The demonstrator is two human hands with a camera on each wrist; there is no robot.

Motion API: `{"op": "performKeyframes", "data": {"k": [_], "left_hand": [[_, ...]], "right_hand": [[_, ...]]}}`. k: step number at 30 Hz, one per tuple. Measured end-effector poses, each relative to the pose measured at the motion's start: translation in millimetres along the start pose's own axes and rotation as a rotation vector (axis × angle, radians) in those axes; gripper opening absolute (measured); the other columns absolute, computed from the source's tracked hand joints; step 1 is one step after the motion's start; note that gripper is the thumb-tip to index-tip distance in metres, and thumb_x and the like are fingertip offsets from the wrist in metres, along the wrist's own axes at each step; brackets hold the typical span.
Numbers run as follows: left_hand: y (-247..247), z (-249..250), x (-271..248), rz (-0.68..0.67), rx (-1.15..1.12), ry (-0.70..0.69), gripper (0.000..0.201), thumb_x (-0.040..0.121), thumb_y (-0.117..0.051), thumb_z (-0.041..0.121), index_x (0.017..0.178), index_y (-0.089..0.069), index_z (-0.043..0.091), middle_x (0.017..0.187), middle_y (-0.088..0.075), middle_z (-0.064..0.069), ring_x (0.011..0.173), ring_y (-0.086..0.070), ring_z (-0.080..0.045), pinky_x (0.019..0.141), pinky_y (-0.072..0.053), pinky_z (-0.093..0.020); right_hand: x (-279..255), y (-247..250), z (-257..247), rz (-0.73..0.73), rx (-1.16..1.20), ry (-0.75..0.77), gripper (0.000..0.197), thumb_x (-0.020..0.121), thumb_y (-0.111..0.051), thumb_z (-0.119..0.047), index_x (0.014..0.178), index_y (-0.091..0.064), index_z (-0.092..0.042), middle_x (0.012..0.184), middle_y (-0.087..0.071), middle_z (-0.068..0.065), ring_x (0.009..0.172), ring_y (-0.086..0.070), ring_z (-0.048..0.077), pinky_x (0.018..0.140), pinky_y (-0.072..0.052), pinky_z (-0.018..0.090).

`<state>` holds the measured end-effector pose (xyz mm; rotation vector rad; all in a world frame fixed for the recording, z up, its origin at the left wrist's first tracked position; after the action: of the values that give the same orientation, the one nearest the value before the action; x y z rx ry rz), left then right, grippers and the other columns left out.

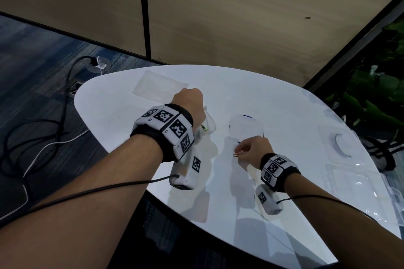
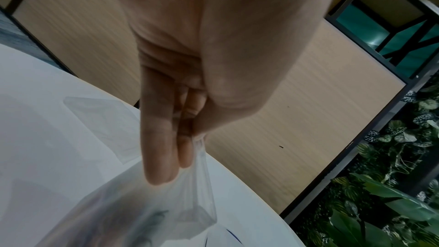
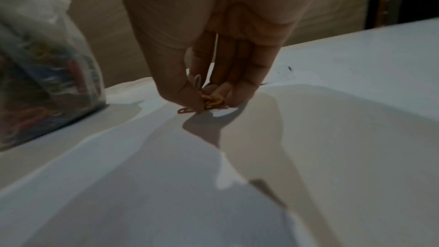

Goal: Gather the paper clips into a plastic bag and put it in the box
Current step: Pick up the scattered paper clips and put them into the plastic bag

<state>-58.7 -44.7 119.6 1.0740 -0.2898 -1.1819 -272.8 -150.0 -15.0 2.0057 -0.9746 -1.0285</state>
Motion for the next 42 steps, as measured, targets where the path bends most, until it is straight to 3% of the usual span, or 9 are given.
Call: {"op": "performKeyframes", "data": {"k": [7, 10, 13, 17, 24, 27, 33, 37, 42], "left_hand": [[-6, 4, 2, -0.017, -0.016, 0.012, 0.032, 0.093, -0.057, 0.005, 0.124, -0.065, 0.002, 0.116, -0.07, -0.019, 0.104, -0.071, -0.036, 0.094, -0.059, -0.044], [-8, 4, 3, -0.014, -0.035, 0.02, 0.032, 0.093, -0.056, 0.005, 0.124, -0.065, 0.003, 0.115, -0.07, -0.019, 0.103, -0.071, -0.037, 0.094, -0.06, -0.045], [-9, 5, 5, -0.024, -0.056, 0.026, 0.033, 0.093, -0.055, 0.003, 0.125, -0.064, 0.003, 0.113, -0.071, -0.019, 0.102, -0.072, -0.037, 0.094, -0.06, -0.045], [-12, 10, 5, -0.041, -0.054, 0.023, 0.033, 0.092, -0.054, 0.001, 0.123, -0.066, 0.004, 0.112, -0.071, -0.018, 0.102, -0.072, -0.036, 0.092, -0.061, -0.044], [-15, 13, 3, -0.046, -0.042, 0.016, 0.033, 0.089, -0.06, 0.001, 0.121, -0.067, 0.005, 0.107, -0.073, -0.019, 0.099, -0.074, -0.036, 0.093, -0.061, -0.043], [-14, 11, 6, -0.035, -0.07, 0.008, 0.032, 0.092, -0.055, 0.001, 0.123, -0.066, 0.003, 0.11, -0.072, -0.02, 0.099, -0.073, -0.038, 0.092, -0.061, -0.044], [-13, 11, 4, -0.08, -0.077, -0.031, 0.031, 0.096, -0.055, 0.001, 0.124, -0.067, -0.001, 0.109, -0.073, -0.023, 0.1, -0.074, -0.039, 0.091, -0.062, -0.045], [-20, 13, -2, -0.175, -0.071, -0.081, 0.033, 0.099, -0.053, -0.002, 0.128, -0.068, 0.006, 0.099, -0.074, -0.019, 0.088, -0.075, -0.033, 0.085, -0.064, -0.044], [-31, 17, -9, -0.251, -0.121, -0.106, 0.033, 0.103, -0.045, 0.001, 0.127, -0.065, 0.01, 0.081, -0.071, -0.016, 0.064, -0.067, -0.025, 0.059, -0.061, -0.03]], "right_hand": [[3, -5, 0, -0.025, -0.015, 0.064, 0.014, 0.062, -0.078, -0.014, 0.064, -0.074, -0.027, 0.061, -0.065, -0.015, 0.058, -0.058, -0.004, 0.049, -0.037, 0.0], [6, 1, 1, -0.029, 0.025, 0.047, 0.012, 0.065, -0.08, -0.014, 0.067, -0.074, -0.024, 0.062, -0.067, -0.011, 0.06, -0.06, 0.002, 0.056, -0.044, 0.004], [6, 25, -19, -0.001, 0.437, 0.009, 0.013, 0.068, -0.08, -0.006, 0.07, -0.076, -0.018, 0.066, -0.072, 0.0, 0.066, -0.067, 0.017, 0.073, -0.058, 0.028], [-6, 53, -77, 0.027, 0.878, 0.169, 0.012, 0.075, -0.076, 0.004, 0.081, -0.074, -0.006, 0.067, -0.07, 0.006, 0.063, -0.065, 0.023, 0.075, -0.06, 0.037], [-24, 35, -118, -0.09, 0.609, 0.359, 0.013, 0.074, -0.081, -0.005, 0.086, -0.077, -0.006, 0.085, -0.076, 0.01, 0.079, -0.074, 0.021, 0.077, -0.058, 0.028], [-8, 43, -91, 0.0, 0.66, 0.28, 0.01, 0.074, -0.08, -0.003, 0.081, -0.077, -0.011, 0.085, -0.076, 0.011, 0.08, -0.072, 0.025, 0.08, -0.06, 0.038], [1, 0, -20, -0.119, -0.193, 0.177, 0.011, 0.07, -0.077, -0.012, 0.077, -0.078, -0.021, 0.072, -0.07, -0.005, 0.071, -0.067, 0.01, 0.072, -0.05, 0.016], [-6, -12, -12, -0.105, -0.071, 0.177, 0.016, 0.069, -0.069, -0.011, 0.066, -0.074, -0.026, 0.066, -0.068, -0.011, 0.062, -0.062, 0.004, 0.064, -0.049, 0.011], [-17, -9, -5, -0.273, 0.048, 0.065, 0.014, 0.066, -0.074, -0.004, 0.07, -0.07, -0.016, 0.065, -0.069, -0.001, 0.058, -0.064, 0.012, 0.067, -0.06, 0.028]]}}
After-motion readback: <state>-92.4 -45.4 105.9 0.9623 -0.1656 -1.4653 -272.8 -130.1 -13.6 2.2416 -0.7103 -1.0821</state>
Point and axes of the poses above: each hand's wrist, its own x-axis towards the middle knuckle, its own y-axis out of the back of the hand, z = x × y, the point moved 7 cm from there along x, towards the middle knuckle
